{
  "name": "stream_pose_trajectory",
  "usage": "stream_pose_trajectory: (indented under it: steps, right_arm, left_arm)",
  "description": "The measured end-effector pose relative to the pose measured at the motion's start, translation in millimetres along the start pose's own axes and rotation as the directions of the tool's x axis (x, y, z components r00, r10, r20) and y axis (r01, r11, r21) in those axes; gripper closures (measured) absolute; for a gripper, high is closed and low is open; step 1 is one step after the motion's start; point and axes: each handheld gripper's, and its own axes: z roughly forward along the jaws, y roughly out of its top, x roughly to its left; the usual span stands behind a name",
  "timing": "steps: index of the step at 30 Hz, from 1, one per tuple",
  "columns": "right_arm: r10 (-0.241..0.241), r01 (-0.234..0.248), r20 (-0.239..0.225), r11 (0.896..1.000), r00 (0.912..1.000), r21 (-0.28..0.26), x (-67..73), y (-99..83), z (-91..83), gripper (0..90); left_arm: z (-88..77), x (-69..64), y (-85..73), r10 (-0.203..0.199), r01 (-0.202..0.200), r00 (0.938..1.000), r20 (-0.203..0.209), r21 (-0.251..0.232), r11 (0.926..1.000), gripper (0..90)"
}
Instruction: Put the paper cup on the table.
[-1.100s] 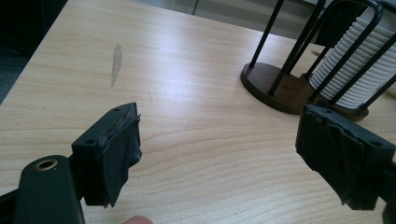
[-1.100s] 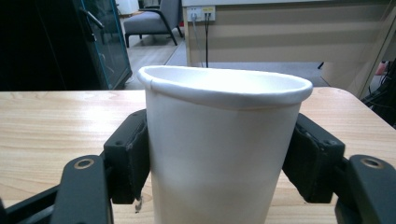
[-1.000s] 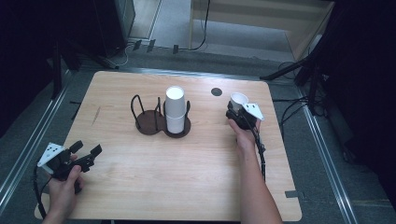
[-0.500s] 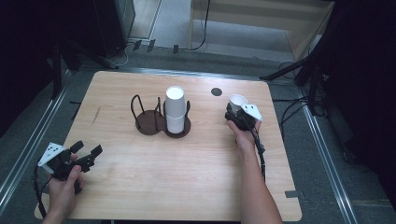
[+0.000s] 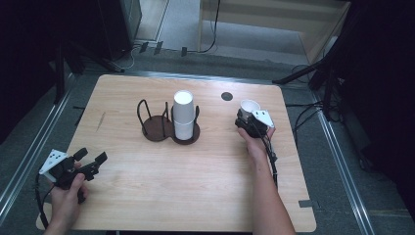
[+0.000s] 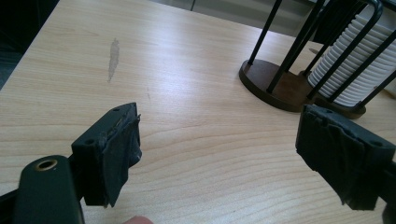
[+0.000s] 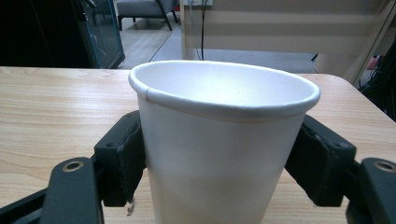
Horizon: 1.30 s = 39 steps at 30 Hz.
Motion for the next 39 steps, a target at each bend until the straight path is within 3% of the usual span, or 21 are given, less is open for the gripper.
stream_pose_trajectory:
  steps: [11,24,33,39]
  right_arm:
    - [0.018,-0.018,-0.002,1.000,0.9998,0.009,-1.5,0.2,-2.3,25.4]
    - [0.005,-0.004,-0.017,1.000,0.9998,0.021,-2.6,2.5,-7.7,22.0]
    - [-0.012,0.013,-0.060,1.000,0.9981,0.025,-6.6,6.1,-16.3,7.7]
    - [-0.015,0.017,-0.083,1.000,0.9964,0.019,-9.5,9.1,-25.6,2.9]
  left_arm:
    - [0.1,-0.2,-0.1,0.000,0.000,1.0000,-0.002,0.002,1.0000,14.4]
    - [0.1,-0.3,-0.1,0.000,0.000,1.0000,-0.002,0.002,1.0000,14.4]
    - [0.2,-0.4,-0.1,0.004,-0.004,1.0000,-0.003,0.004,1.0000,14.4]
    - [0.2,-0.4,-0.2,0.003,-0.003,1.0000,-0.004,0.004,1.0000,14.4]
